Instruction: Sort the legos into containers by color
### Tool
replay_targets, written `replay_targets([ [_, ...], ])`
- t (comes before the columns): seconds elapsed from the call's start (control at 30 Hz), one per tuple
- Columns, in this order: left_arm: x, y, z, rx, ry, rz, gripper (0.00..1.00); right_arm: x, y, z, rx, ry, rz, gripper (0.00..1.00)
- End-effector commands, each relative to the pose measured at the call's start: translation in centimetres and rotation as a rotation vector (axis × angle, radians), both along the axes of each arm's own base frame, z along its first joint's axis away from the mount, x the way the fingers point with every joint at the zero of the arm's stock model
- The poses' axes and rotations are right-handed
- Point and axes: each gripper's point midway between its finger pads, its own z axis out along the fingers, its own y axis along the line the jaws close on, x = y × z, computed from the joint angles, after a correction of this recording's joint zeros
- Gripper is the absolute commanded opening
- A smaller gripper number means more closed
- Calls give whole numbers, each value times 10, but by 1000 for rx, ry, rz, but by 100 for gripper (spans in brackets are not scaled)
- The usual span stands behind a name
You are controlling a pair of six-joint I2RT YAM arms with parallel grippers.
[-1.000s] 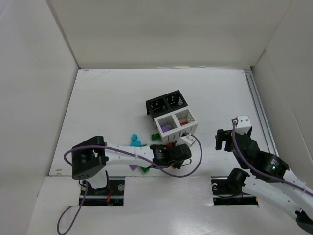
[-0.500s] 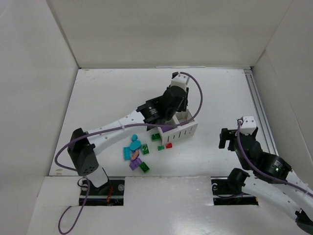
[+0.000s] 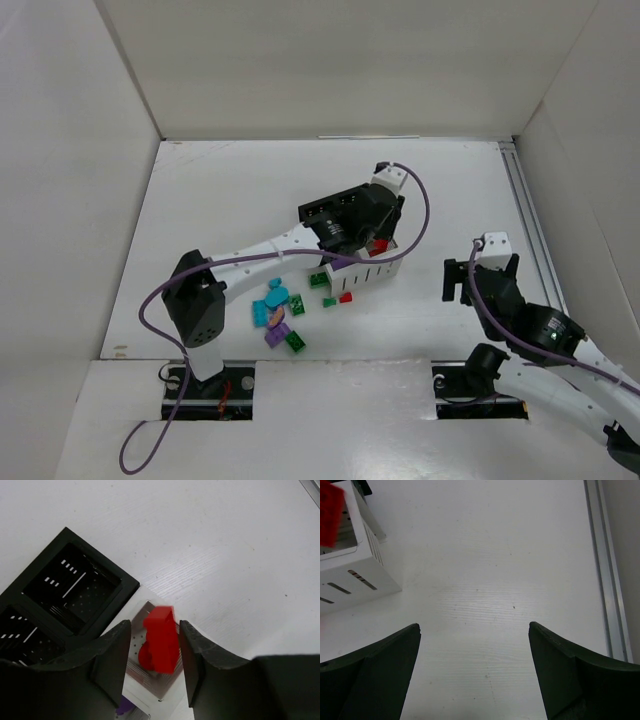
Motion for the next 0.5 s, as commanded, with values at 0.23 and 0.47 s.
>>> replay_targets([
  [0.23,-9,6,27,-73,-18,-34,56,9,61,12,48,-50,319,92],
  [0.47,-41,70,48,-189,-14,71,100,19,158,-30,73,-76,719,88],
])
